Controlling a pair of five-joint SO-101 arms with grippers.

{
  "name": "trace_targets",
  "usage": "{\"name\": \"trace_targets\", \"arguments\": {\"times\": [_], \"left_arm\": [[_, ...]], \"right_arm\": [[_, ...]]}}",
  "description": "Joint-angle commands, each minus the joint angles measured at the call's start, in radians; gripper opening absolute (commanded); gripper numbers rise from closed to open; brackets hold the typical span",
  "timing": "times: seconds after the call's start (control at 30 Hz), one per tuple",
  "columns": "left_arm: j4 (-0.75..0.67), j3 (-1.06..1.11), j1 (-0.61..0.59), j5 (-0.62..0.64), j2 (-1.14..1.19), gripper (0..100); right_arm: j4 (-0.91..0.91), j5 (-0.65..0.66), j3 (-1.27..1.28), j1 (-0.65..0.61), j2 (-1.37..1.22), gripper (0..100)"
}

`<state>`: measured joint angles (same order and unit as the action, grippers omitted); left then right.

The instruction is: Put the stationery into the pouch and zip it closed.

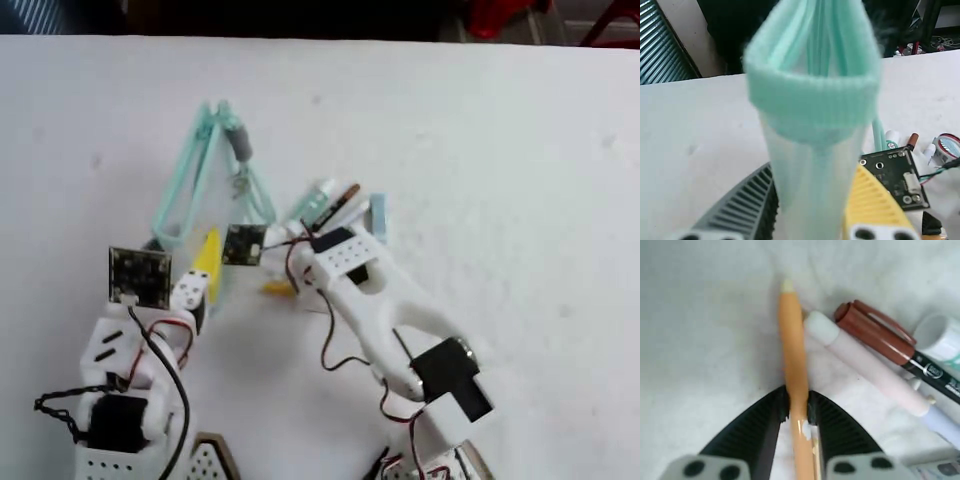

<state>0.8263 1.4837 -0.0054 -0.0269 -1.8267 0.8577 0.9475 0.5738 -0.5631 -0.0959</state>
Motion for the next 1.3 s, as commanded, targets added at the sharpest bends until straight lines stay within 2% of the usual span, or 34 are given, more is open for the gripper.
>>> {"name": "trace_targets", "arguments": {"times": [0.0, 0.27, 0.5, 0.67, 0.9, 1.17, 1.27], "left_arm": [[0.003, -0.020, -0.002, 0.011, -0.002, 18], [0.006, -0.026, 0.001, 0.011, -0.002, 18], [0.109, -0.095, 0.004, 0.011, -0.002, 20], [0.123, -0.097, 0.005, 0.011, -0.002, 24], [0.123, -0.098, 0.005, 0.012, -0.002, 25], [0.164, -0.112, 0.054, 0.009, -0.002, 25], [0.195, -0.132, 0.082, 0.008, -0.002, 25]], "right_arm": [[0.035, 0.000, -0.028, -0.002, 0.013, 1.7], [0.211, 0.000, -0.021, -0.002, 0.314, 1.7], [0.292, -0.009, -0.021, 0.001, 0.691, 1.7], [0.325, -0.110, -0.021, 0.071, 0.924, 1.7], [0.383, -0.130, -0.029, 0.127, 1.121, 1.7], [0.352, -0.364, -0.198, 0.116, 1.179, 1.7], [0.340, -0.428, -0.301, 0.059, 1.179, 1.7]]}}
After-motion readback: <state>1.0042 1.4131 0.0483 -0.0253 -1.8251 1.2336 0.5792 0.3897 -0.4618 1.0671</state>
